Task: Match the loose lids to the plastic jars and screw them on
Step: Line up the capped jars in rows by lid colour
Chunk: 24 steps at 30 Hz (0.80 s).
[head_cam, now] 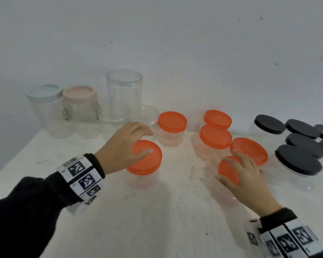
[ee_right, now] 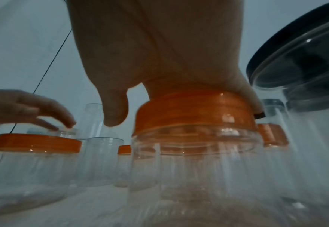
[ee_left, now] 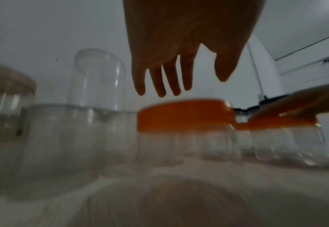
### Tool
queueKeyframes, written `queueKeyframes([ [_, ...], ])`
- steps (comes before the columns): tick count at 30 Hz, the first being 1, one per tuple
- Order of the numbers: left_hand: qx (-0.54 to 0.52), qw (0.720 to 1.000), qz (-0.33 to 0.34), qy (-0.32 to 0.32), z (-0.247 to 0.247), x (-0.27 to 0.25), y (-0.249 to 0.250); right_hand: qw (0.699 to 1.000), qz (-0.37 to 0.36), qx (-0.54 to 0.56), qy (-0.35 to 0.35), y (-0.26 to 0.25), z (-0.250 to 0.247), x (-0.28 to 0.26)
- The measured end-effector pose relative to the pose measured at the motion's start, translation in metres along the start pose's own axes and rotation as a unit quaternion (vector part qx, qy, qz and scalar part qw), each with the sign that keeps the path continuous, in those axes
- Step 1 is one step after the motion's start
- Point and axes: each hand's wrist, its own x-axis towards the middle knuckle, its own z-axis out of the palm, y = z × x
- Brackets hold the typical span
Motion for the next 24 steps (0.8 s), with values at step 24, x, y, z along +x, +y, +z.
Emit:
queueKeyframes([
  [24,0.152,0.98,-0.096,-0.089,0.036,-0.034,-0.034,0.98,-0.162,0.115,-0.014,-0.049,-0.006,0.071],
])
